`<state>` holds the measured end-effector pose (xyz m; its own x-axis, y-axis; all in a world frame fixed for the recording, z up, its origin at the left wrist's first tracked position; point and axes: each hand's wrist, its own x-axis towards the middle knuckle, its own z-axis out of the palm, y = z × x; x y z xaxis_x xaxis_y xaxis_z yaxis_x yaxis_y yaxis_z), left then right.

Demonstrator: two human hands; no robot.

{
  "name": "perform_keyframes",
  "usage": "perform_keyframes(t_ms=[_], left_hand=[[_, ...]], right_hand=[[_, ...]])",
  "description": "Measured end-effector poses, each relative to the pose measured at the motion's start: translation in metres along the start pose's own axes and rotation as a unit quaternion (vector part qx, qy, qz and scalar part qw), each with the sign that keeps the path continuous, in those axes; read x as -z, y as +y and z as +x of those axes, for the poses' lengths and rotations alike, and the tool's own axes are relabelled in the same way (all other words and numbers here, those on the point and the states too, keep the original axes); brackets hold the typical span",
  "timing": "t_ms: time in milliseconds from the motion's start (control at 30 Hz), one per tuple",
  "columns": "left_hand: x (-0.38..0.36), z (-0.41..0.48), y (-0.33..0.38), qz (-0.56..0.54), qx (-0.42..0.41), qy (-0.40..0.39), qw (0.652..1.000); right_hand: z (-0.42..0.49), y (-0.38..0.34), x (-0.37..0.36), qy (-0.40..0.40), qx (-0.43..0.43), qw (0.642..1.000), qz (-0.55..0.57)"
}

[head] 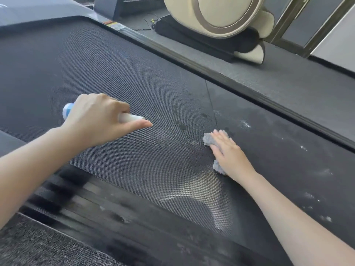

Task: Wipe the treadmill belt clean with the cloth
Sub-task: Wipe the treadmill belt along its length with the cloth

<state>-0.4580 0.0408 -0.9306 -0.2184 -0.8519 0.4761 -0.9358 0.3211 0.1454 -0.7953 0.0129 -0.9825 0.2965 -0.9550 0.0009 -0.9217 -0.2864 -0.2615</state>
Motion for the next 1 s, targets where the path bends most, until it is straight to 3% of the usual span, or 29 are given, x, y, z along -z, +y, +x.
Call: perform_keyframes(t_ms=[200,300,1000], left_hand=[[-0.003,-0.007,0.012,0.015,-0.026,-0.022,0.999],[0.0,-0.009,0.023,0.052,-0.01,-0.045,0.998],[-0.03,0.024,0.045,0.007,0.021,-0.016,1.0]], right_hand=[[-0.042,0.054,0.023,0.039,-0.186,0.982,0.02],[-0.055,0.07,0.027,0.048,-0.23,0.972,0.03],[-0.054,0.078,0.022,0.065,-0.227,0.972,0.011]])
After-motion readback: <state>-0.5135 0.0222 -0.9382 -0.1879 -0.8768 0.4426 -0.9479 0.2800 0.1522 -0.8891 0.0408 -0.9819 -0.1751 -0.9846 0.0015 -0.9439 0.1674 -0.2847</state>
